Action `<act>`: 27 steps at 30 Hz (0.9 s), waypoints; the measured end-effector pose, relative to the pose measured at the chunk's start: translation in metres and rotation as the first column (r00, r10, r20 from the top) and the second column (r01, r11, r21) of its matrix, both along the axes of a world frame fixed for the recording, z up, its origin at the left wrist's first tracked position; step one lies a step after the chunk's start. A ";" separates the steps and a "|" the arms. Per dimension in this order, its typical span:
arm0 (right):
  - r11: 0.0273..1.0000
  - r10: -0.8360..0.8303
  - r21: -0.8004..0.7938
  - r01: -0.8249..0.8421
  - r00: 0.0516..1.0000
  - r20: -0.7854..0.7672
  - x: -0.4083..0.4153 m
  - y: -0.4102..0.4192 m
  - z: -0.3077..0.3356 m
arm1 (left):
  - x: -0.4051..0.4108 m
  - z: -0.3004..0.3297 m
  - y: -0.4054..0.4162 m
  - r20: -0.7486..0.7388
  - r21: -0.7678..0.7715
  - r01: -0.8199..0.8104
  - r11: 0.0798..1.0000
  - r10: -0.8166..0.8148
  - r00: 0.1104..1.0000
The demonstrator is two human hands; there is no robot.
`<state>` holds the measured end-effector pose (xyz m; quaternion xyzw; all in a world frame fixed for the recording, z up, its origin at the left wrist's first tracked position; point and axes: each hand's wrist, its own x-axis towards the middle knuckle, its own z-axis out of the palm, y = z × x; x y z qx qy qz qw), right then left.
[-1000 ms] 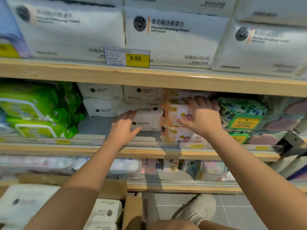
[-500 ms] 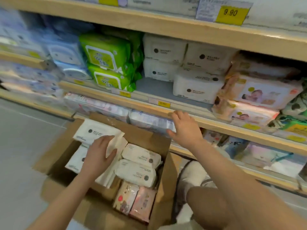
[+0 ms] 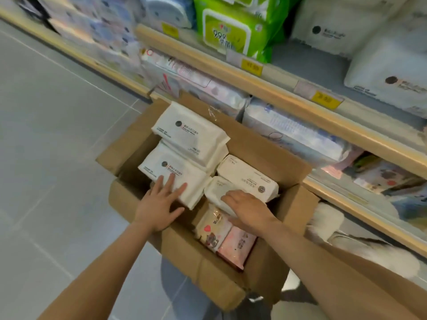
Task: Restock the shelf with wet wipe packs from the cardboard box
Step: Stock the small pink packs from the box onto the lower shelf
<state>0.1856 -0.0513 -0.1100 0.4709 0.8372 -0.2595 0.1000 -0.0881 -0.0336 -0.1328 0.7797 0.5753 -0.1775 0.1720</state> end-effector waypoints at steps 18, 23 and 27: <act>0.991 0.097 -0.103 -0.091 0.994 0.054 -0.035 -0.019 -0.085 | -0.002 -0.017 -0.006 0.004 0.197 -0.018 0.980 0.018 1.000; 0.989 0.139 0.029 -0.142 0.987 0.086 -0.045 -0.022 -0.093 | -0.002 -0.017 -0.006 0.011 0.186 -0.025 0.982 0.023 1.000; 0.987 0.156 0.025 -0.156 0.988 0.019 -0.046 -0.010 -0.082 | -0.002 -0.016 -0.005 0.007 0.181 -0.027 0.983 0.026 1.000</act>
